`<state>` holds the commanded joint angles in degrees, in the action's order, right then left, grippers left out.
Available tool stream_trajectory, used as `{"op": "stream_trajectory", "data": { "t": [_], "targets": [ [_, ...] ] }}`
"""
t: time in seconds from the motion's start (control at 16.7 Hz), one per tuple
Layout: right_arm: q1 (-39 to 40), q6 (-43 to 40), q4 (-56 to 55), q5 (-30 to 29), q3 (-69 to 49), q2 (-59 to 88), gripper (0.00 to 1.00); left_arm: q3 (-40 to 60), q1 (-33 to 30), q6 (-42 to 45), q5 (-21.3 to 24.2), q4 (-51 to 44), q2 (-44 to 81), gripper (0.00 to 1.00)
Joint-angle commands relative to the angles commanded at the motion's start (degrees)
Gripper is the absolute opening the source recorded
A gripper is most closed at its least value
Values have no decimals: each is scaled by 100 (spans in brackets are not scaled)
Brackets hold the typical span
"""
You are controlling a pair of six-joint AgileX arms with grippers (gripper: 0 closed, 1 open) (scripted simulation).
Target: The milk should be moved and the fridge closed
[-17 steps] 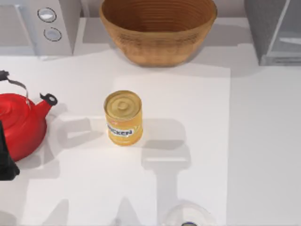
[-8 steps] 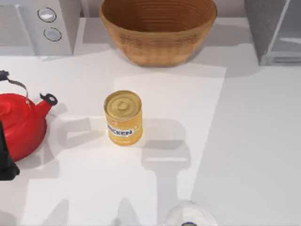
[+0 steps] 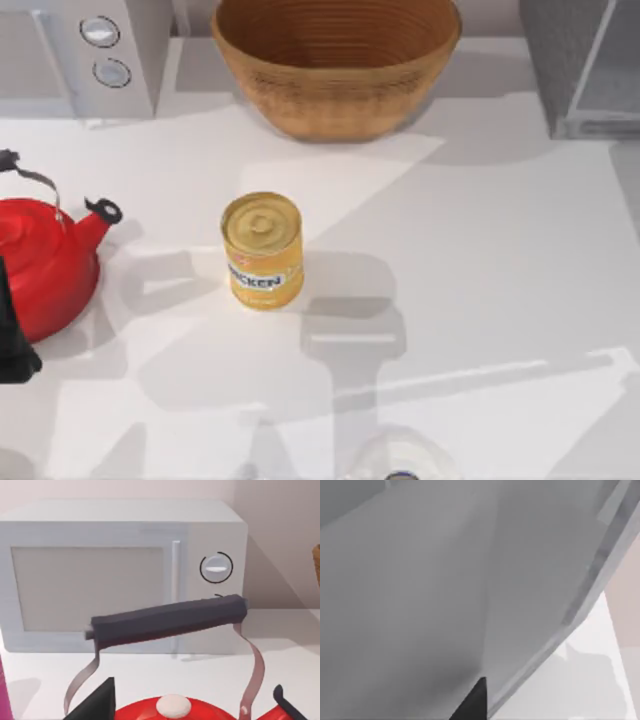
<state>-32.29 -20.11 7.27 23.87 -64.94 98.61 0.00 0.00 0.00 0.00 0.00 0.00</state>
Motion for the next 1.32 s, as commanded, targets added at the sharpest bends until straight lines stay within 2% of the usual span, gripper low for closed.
{"op": "stream_trajectory", "data": {
  "t": [0.48,0.84,1.32],
  "targets": [
    [1586,975,-543,-1117,524,-347,100,0,0,0,0,0,0,100],
    [2935,1883,-1011,-2199,918,-640,100,0,0,0,0,0,0,100],
    [3000,2004,-1072,-2349,917,-589,100,0,0,0,0,0,0,100]
  ]
}}
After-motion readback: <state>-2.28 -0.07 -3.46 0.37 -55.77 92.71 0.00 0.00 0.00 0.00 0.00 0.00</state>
